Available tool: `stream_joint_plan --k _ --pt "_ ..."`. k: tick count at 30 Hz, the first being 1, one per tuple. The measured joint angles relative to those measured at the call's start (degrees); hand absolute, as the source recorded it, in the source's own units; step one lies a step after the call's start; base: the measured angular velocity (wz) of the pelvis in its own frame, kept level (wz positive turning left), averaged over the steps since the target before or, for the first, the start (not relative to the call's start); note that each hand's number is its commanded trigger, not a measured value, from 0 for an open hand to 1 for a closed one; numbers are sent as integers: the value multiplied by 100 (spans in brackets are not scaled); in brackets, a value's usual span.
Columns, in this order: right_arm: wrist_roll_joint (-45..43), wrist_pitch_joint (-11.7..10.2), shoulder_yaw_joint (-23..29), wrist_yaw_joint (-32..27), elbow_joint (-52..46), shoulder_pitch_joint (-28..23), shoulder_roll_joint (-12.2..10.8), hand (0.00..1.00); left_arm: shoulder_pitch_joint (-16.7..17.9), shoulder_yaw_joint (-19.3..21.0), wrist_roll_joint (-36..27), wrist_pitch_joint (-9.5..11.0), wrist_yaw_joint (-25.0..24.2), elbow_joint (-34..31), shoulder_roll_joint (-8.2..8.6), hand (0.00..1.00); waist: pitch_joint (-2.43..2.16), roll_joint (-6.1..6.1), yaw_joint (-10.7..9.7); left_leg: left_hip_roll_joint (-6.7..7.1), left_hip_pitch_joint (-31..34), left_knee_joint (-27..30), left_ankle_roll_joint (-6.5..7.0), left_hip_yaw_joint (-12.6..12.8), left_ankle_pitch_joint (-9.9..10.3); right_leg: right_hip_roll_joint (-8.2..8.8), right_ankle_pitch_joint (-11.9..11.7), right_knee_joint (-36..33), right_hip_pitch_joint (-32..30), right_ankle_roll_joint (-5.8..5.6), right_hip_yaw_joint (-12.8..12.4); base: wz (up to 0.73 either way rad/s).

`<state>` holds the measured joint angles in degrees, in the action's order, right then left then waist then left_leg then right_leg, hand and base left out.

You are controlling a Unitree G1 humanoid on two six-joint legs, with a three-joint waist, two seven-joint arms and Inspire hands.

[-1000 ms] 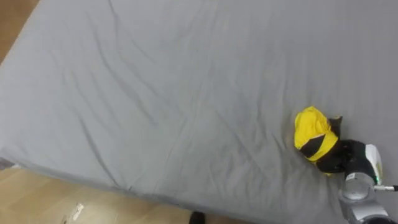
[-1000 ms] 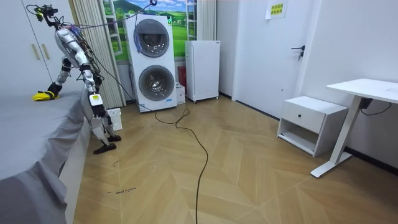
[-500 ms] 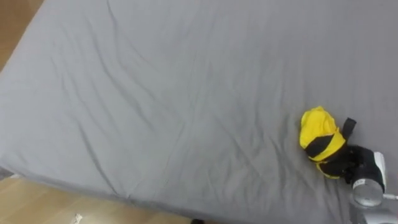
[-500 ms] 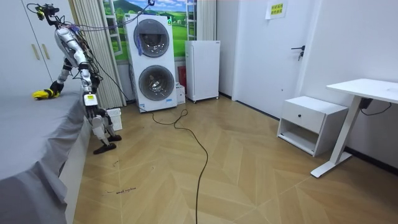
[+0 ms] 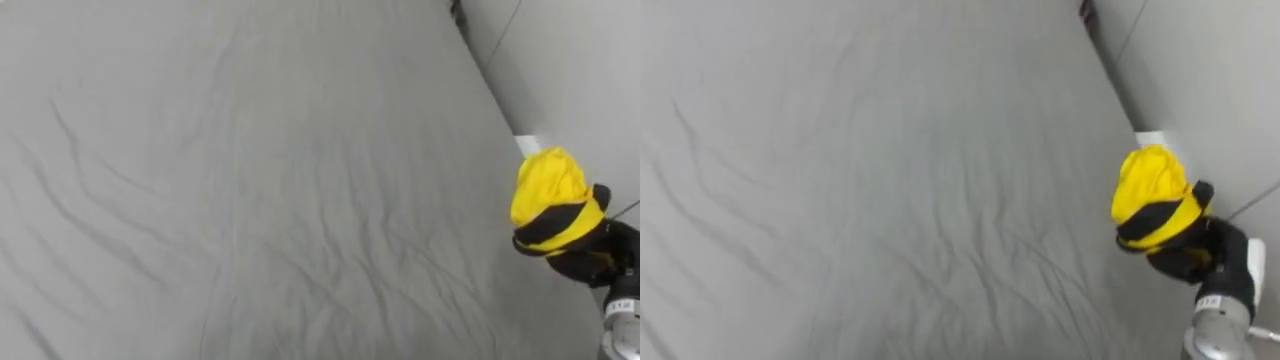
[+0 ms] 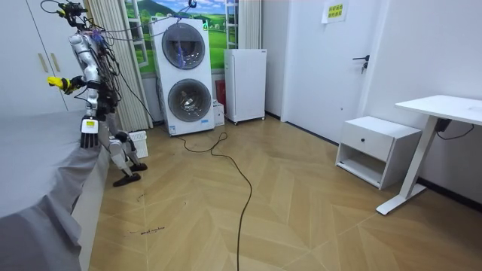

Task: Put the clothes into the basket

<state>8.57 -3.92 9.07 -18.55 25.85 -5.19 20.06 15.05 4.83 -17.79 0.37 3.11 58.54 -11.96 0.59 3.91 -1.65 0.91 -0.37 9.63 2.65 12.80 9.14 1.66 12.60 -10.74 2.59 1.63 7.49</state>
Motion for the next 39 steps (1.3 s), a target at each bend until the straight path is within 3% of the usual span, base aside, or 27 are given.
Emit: stream_joint_plan --k 5,10,14,16,21,25,31,34,36,39 --pt "-38 42 190 -3 24 -273 -66 100 160 1 3 -180 -36 10 27 0 -21 -100 -141 -16 -143 -8 28 193 46 -22 -31 -19 44 -39 -247 -26" --pt "-143 110 516 62 22 -373 -91 100 339 188 74 -311 -39 11 105 0 -8 -164 -315 -42 -287 -102 22 416 64 -81 -78 -7 49 -38 -469 -26" --pt "-258 195 882 61 17 -584 -161 100 353 298 128 -578 1 10 112 0 2 -180 -458 -81 -288 -108 7 582 117 -119 -81 -18 -22 -36 -672 -21" --pt "-267 263 887 59 27 -618 -170 100 351 334 253 -687 16 10 111 0 7 -190 -473 -116 -223 -98 -3 738 133 -161 -92 -108 -180 -22 -767 -37" --pt "-604 337 886 41 381 -623 -220 100 341 317 535 -944 60 10 69 0 13 -208 -753 -152 -9 -59 -6 889 135 -173 -98 -214 -469 -13 -911 -14" --pt "-584 405 887 9 806 -558 -220 100 275 196 627 -994 76 10 11 0 17 -220 -781 -178 247 22 1 950 139 -177 -101 -352 -790 -10 -1001 -12" --pt "-570 390 896 -247 1895 171 -158 100 42 37 622 -991 195 64 -22 0 53 -299 -914 -261 1070 403 57 1155 188 -195 -107 -848 -1762 -5 -1151 -17" --pt "-562 387 897 -331 2244 612 -106 100 -392 -92 613 -981 206 433 -35 0 61 -445 -891 -266 1581 521 128 1247 153 -209 -157 -1071 -2359 -30 -1259 -21" --pt "-558 384 775 -475 2617 1015 -11 100 -706 -411 588 -982 231 713 -32 0 73 -596 -888 -244 1875 522 186 1326 94 -173 -187 -1159 -2689 -57 -1283 -9" --pt "-553 360 584 -593 2950 1336 60 100 -937 -763 550 -967 278 801 -44 0 71 -705 -830 -214 2228 561 241 1372 36 -146 -204 -1335 -3123 -85 -1354 0"
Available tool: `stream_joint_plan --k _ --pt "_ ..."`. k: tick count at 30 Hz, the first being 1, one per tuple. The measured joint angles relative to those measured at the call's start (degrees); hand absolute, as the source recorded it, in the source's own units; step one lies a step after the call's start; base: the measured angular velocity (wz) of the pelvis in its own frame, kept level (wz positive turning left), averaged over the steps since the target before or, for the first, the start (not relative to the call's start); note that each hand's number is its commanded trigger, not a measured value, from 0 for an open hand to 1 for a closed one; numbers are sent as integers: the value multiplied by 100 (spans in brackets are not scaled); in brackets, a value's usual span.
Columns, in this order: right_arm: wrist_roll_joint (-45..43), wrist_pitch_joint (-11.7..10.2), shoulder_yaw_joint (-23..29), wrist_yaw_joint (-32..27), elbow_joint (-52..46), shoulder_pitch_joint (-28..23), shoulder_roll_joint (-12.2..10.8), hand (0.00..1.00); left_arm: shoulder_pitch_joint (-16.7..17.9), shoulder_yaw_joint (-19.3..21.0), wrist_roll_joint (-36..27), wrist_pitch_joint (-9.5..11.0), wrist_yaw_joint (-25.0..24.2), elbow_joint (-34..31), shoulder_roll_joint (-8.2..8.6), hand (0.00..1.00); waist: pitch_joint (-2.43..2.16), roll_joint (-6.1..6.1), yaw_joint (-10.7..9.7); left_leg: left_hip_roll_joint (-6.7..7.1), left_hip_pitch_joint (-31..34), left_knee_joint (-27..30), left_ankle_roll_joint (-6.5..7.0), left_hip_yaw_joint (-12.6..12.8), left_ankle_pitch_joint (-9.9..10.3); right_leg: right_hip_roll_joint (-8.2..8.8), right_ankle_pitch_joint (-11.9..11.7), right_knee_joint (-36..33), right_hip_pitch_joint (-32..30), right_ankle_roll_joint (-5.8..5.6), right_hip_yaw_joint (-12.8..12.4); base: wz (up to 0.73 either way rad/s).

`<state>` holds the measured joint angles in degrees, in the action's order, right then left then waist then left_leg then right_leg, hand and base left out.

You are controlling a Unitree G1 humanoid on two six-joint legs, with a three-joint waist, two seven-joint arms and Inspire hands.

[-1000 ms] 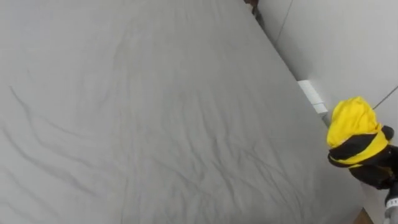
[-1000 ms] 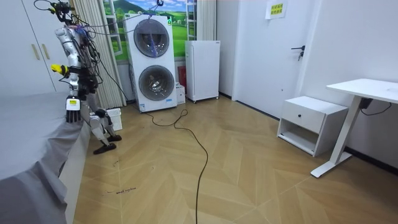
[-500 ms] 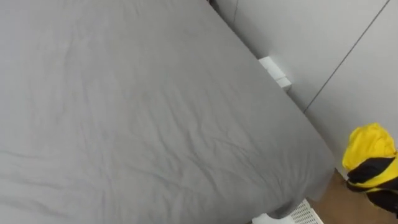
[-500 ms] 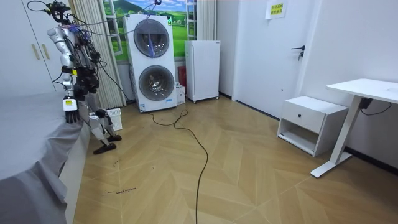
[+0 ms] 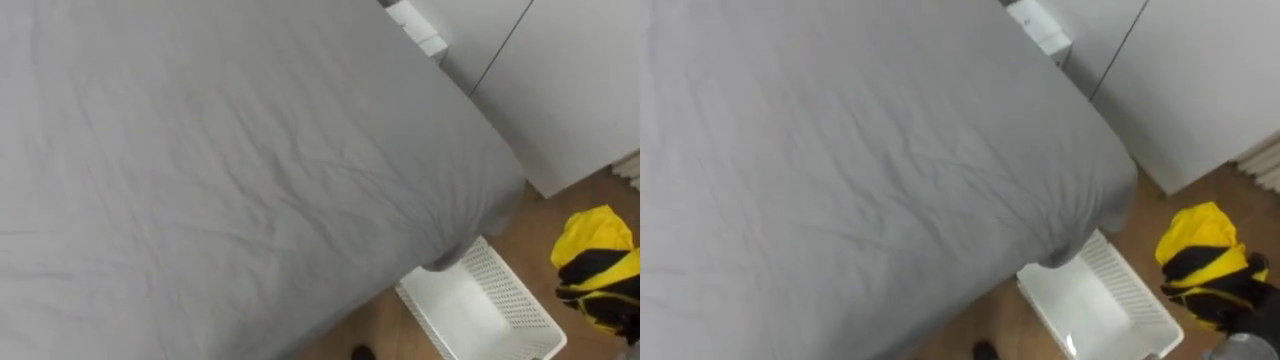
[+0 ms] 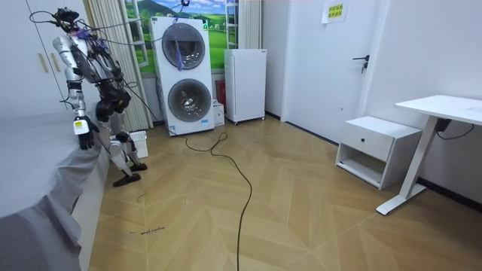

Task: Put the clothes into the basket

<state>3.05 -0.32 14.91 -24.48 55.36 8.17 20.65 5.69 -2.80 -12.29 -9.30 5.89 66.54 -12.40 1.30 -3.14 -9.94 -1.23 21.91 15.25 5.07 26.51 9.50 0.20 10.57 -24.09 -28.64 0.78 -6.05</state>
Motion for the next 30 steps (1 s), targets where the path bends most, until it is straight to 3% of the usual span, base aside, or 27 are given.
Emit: stream_joint_plan --k 4,8,13,19,21,22,30 --pt "157 -112 -83 -120 457 191 88 100 -225 -298 -342 77 10 90 1 0 22 -120 237 -3 269 57 29 -2 -17 6 -36 -47 -266 -6 1 2" --pt "356 -136 -268 -200 902 471 232 100 -344 -587 -622 181 -32 83 2 0 15 -265 413 23 495 44 56 -12 -52 49 -36 -98 -511 -8 58 4" --pt "451 -150 -508 -194 1337 731 412 100 -504 -692 -622 231 -33 79 1 0 6 -313 520 36 722 53 66 -62 -119 103 -34 -172 -705 -5 203 15" --pt "467 -165 -728 -191 1644 856 536 100 -608 -1007 -621 374 -26 78 -56 0 14 -310 551 104 745 39 74 -305 -183 218 44 -152 -621 25 475 26" --pt "468 -172 -775 -191 1797 884 539 39 -636 -1061 -621 442 -26 77 -67 0 15 -307 577 106 731 39 87 -313 -199 243 64 -141 -569 22 558 23" --pt "475 -170 -805 -192 1827 882 541 0 -636 -1073 -622 463 -26 71 -73 0 18 -302 593 104 723 39 87 -317 -200 248 65 -131 -554 25 580 15" --pt "593 -167 -1031 -191 1995 812 539 0 -683 -1158 -622 516 -37 -14 -103 0 41 -269 729 98 701 21 85 -444 -209 265 64 37 -394 29 771 9"
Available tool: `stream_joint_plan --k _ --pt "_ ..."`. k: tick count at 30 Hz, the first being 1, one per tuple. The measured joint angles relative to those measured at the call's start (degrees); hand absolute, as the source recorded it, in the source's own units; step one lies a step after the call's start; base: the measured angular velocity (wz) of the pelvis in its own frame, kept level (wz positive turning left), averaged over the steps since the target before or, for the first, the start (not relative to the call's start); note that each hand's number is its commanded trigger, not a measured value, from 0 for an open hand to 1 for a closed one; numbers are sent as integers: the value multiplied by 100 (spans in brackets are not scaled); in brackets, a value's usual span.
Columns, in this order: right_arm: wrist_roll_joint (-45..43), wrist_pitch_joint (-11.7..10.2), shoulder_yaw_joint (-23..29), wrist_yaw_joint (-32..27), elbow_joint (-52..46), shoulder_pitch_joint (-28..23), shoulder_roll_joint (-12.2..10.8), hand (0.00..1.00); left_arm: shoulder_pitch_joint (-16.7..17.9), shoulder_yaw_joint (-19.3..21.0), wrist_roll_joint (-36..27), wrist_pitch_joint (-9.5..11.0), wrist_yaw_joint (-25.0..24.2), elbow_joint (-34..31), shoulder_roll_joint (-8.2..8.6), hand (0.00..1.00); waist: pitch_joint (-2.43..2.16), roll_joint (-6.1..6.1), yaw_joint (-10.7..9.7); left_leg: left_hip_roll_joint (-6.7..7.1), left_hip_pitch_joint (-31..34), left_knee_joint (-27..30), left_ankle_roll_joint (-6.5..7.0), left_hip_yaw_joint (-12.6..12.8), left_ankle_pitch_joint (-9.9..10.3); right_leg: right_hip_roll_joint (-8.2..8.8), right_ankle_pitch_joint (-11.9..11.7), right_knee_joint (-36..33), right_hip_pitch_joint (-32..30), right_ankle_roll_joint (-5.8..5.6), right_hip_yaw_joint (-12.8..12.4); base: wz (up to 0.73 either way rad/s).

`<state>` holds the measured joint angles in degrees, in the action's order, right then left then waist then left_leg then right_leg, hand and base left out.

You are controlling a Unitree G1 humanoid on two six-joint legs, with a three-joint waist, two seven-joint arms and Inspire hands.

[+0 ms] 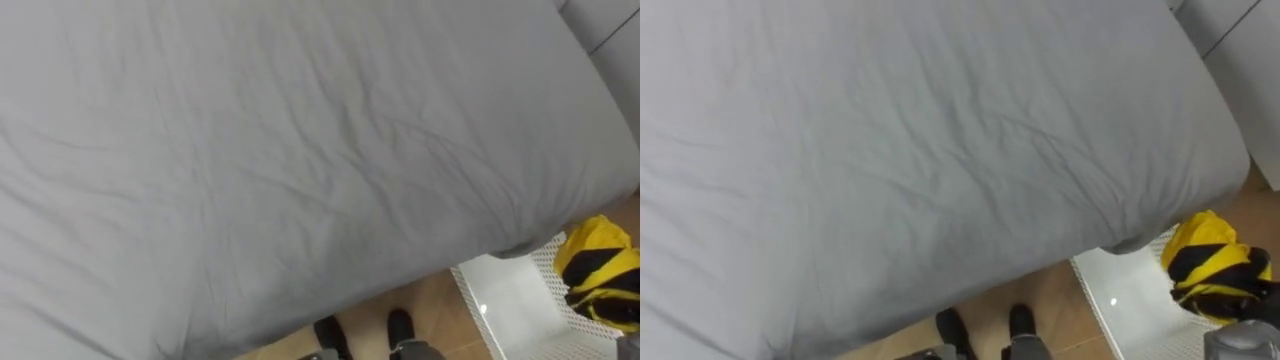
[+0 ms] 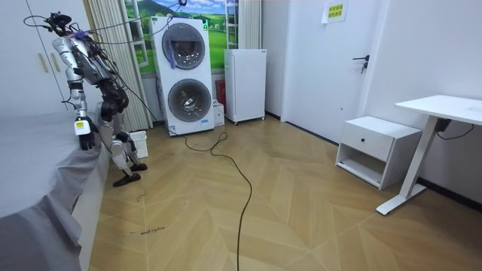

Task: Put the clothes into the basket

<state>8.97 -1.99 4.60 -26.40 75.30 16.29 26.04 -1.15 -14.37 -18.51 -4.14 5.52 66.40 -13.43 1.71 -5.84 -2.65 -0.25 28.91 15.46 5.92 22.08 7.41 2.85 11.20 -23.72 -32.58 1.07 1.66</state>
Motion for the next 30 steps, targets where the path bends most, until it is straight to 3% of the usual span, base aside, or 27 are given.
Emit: stream_joint_plan --k 8,14,17,23,27,30 --pt "121 -12 2 -12 31 72 1 0 -3 -26 -5 34 -63 -23 -54 0 23 46 14 12 -55 -20 -5 -89 -3 3 -2 53 130 1 83 7" --pt "323 14 6 89 66 -198 -11 0 196 77 2 32 -121 -118 -162 0 45 254 -12 11 -545 -124 -15 -143 -4 -22 -3 441 772 6 174 5" --pt "536 20 118 142 65 -461 -19 0 351 296 2 32 -145 -120 -176 0 20 391 -10 15 -857 -219 -37 -193 1 -60 -43 659 1166 -5 184 8" --pt "573 18 286 89 -350 -1084 -77 0 901 807 75 -15 -126 -372 -190 0 -125 638 -19 16 -1705 -435 -167 -250 81 -145 -128 1217 2172 -11 236 3" --pt "569 17 287 176 -492 -1501 -417 0 1123 1042 409 -27 -59 -510 -182 0 -156 801 -26 22 -2181 -511 -247 -484 141 -156 -119 1458 2802 9 458 24" --pt "576 20 282 431 -513 -1641 -652 0 1163 1175 748 -26 -55 -563 -160 0 -140 806 -16 33 -2358 -519 -254 -599 144 -181 -121 1513 3052 21 560 23"
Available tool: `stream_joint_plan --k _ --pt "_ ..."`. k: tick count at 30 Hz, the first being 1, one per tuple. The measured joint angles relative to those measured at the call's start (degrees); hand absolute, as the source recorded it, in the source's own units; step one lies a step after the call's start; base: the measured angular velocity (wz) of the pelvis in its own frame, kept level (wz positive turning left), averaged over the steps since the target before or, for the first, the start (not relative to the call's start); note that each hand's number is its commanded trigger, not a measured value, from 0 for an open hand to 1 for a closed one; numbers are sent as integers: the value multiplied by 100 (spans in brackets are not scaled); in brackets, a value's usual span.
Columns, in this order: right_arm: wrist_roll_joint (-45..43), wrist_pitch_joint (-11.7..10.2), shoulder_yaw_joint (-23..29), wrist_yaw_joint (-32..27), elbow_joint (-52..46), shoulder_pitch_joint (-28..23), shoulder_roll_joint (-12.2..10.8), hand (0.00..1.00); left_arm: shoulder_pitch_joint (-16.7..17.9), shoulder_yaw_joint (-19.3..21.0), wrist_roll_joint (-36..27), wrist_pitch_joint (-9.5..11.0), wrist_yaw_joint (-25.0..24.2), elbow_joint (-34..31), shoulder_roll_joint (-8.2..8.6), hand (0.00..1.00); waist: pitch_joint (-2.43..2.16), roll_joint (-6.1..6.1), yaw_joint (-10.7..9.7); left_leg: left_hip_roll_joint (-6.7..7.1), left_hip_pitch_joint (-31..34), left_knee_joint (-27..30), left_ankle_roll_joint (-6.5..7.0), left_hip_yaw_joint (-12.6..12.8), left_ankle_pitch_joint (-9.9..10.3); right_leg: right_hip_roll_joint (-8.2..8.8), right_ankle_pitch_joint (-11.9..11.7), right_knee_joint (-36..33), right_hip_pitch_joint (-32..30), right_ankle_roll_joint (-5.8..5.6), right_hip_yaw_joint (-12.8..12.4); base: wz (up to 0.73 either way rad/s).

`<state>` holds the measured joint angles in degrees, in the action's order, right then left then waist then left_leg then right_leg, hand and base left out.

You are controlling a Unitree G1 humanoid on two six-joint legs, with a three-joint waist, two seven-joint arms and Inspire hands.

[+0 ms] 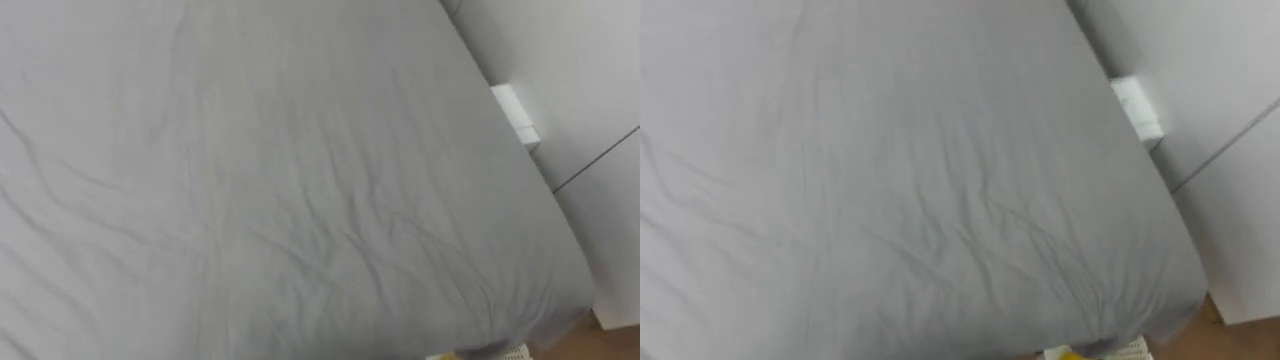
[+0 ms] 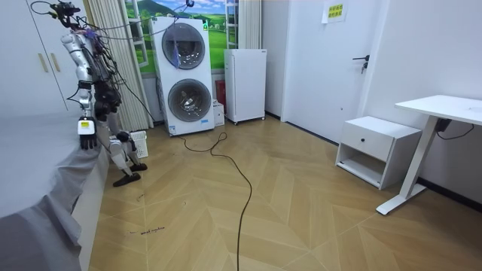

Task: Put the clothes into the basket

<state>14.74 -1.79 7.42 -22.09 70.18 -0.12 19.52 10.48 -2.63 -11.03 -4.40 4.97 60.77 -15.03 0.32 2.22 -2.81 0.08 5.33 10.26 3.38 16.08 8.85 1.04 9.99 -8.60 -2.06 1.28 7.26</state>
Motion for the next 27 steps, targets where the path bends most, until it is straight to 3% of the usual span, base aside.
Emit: stream_joint_plan --k 5,8,12,15,18,23,27 --pt "28 -9 -151 174 -137 -181 -362 0 34 73 304 5 12 -10 102 0 43 -2 5 96 -335 -37 -1 -296 1 81 118 -7 408 -9 240 28" --pt "33 -13 -282 316 -123 -225 -583 0 28 86 311 136 111 -10 220 0 40 -9 20 171 -373 -27 2 -529 0 89 172 -12 527 -34 396 31" --pt "55 29 -558 530 -110 -219 -834 0 22 247 326 199 231 -19 416 0 33 -38 149 211 -419 -9 10 -620 5 108 180 6 655 -45 497 13" --pt "96 148 -643 796 -106 -244 -861 0 30 259 398 199 238 -129 485 0 15 -76 176 277 -406 3 21 -845 11 145 220 5 712 -80 635 32" --pt "290 205 -751 947 -66 -288 -868 0 71 263 504 237 253 -197 552 0 16 -109 300 288 -431 -2 24 -878 13 147 223 5 784 -85 644 8" --pt "582 205 -974 1255 79 -333 -887 0 149 267 606 275 337 -222 614 0 15 -152 343 296 -510 -19 13 -967 29 137 223 55 869 -85 709 6" --pt "628 211 -999 1361 144 -392 -955 0 222 471 703 328 325 -211 824 0 9 -203 349 357 -516 -12 23 -1082 33 151 241 98 907 -91 720 5"
